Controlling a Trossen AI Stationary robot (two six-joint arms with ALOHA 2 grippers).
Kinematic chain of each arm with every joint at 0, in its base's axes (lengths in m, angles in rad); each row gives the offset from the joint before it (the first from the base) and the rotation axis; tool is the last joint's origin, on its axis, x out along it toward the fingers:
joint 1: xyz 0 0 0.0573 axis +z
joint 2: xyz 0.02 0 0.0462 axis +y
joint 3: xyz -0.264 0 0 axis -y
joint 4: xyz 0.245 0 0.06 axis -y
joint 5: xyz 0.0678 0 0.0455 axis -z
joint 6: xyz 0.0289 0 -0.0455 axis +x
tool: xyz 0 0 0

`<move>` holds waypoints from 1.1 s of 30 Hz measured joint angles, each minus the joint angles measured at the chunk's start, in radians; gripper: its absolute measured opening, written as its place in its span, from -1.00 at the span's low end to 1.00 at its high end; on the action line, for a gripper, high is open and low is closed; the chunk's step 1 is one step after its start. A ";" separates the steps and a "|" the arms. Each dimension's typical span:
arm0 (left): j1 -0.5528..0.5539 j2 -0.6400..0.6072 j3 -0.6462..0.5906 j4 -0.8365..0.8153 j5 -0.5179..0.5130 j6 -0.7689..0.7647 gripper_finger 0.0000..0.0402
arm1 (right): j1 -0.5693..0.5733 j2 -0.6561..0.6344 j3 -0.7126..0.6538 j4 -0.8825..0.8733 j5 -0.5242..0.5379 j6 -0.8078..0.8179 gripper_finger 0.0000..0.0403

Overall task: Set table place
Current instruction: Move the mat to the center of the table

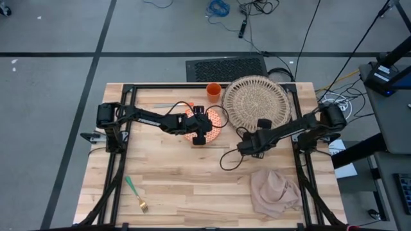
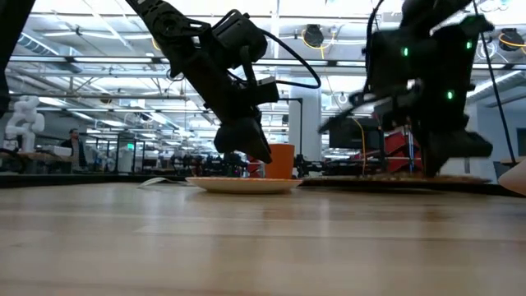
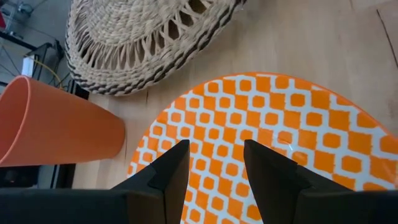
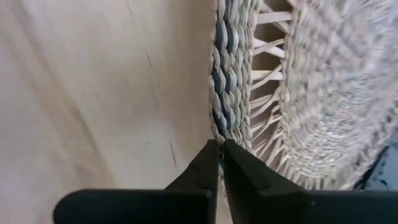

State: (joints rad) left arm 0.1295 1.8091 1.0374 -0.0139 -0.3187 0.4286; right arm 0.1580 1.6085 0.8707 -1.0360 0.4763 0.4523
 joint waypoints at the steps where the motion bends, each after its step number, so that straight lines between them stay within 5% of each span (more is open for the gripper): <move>1: 0.000 0.000 0.000 0.000 0.000 0.000 -0.30 | 0.012 -0.011 0.016 -0.016 -0.001 0.005 -1.00; 18: -0.001 0.000 0.000 0.001 -0.035 -0.002 -0.30 | 0.134 -0.051 0.276 -0.134 -0.038 0.064 -0.99; 33: -0.145 0.002 0.017 0.012 -0.083 0.131 -0.30 | 0.152 -0.051 0.300 -0.083 -0.093 0.135 -0.95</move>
State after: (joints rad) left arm -0.0160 1.8115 1.0549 -0.0019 -0.4018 0.5592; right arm 0.3099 1.5574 1.1706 -1.1186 0.3828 0.5869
